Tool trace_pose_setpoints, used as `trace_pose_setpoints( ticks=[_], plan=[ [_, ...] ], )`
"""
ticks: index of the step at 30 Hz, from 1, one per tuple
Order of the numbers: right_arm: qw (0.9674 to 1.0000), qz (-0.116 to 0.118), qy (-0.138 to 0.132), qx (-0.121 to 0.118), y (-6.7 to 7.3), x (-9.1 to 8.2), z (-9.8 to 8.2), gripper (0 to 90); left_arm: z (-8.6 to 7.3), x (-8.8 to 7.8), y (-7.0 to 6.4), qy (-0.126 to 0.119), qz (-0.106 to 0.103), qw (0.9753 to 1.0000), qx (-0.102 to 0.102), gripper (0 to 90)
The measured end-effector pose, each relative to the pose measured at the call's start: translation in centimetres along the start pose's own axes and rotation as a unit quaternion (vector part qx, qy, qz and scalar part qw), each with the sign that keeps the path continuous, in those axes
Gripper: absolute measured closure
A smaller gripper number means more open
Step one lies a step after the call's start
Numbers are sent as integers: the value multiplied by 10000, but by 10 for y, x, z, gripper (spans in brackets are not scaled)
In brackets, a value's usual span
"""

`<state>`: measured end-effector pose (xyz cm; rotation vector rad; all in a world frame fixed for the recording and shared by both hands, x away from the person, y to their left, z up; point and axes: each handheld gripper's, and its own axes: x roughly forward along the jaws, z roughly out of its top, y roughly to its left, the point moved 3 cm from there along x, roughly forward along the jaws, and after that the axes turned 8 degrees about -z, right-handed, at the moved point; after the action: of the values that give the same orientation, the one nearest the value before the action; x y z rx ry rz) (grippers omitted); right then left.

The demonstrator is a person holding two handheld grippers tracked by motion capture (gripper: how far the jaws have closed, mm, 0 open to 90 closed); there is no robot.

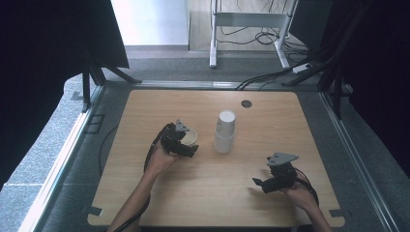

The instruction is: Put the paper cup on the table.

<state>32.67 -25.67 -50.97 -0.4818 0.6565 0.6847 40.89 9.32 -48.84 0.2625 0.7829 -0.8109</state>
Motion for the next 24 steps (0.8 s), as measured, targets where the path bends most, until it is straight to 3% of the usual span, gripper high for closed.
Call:
trace_pose_setpoints(
  ticks=[7, 13, 17, 24],
  plan=[
    [9999, 48, -62, 112, 0, -1, -1, 17, -2, -7, -5, -273, -201, 9994, -99, 0],
    [9998, 27, -79, 207, 0, -1, -1, 5, -1, -21, -12, -504, -196, 9985, 27, 0],
    [9989, 246, -76, 404, 1, -3, 0, 0, -3, -30, -16, -668, -320, 9972, 47, 0],
    [9990, 246, -98, 369, 3, -4, 1, 0, -9, -40, -23, -689, -365, 9969, 108, 0]
  ],
)
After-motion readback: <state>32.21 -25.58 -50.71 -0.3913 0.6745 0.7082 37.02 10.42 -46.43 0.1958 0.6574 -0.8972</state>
